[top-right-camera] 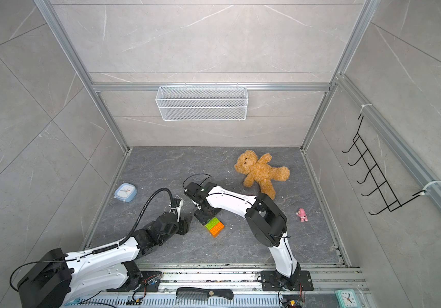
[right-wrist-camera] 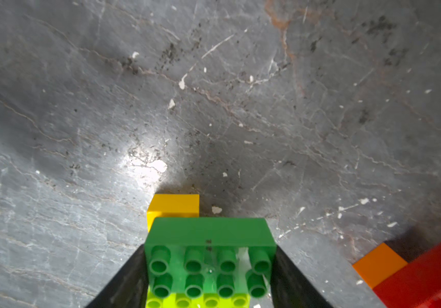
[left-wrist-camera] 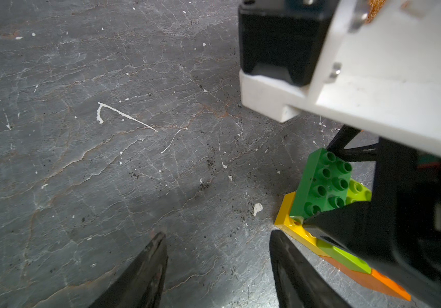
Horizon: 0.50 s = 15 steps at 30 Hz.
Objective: Assemble a rectangle with lego
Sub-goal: Assemble the lego brick with the lego brick.
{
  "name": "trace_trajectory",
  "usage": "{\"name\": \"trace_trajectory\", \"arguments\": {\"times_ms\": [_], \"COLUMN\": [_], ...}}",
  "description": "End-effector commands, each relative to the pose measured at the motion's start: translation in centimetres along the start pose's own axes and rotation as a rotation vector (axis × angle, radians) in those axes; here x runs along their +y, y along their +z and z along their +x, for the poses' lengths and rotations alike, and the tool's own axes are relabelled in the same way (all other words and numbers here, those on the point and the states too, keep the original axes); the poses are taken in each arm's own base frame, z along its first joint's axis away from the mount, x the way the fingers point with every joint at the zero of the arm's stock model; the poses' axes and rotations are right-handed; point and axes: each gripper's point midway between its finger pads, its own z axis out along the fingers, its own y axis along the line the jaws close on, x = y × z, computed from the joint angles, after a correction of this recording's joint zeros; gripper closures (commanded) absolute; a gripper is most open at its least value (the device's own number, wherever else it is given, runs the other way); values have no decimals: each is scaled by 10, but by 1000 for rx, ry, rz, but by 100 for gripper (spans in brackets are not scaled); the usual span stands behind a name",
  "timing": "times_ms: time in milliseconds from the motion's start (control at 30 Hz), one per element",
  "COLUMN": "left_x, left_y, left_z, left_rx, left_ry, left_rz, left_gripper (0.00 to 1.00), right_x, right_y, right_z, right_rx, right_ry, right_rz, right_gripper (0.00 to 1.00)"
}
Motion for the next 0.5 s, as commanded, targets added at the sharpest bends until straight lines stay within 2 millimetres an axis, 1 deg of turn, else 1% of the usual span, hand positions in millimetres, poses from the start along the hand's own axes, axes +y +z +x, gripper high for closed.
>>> {"name": "trace_trajectory", "arguments": {"times_ms": [0,133,267,467], "left_x": [-5,-4,-4,-3], "left_y": [-4,-5,-6,-7], "left_z": [-9,-10,-10,-10], "left_rx": [-40,-46,-47,-52], "left_ry": [-8,-5,-6,-6], "left_rz": [27,25,26,27], "left_gripper": [36,36,36,36], "right_x": [-1,-5,-7,-4], "right_y": [27,34,34,24], "right_z": [21,28,31,29], "right_rx": [89,117,128,116], "right_ry": [8,3,-10,-23], "right_rz": [35,59,87,109], "right_gripper": [86,87,88,89]}}
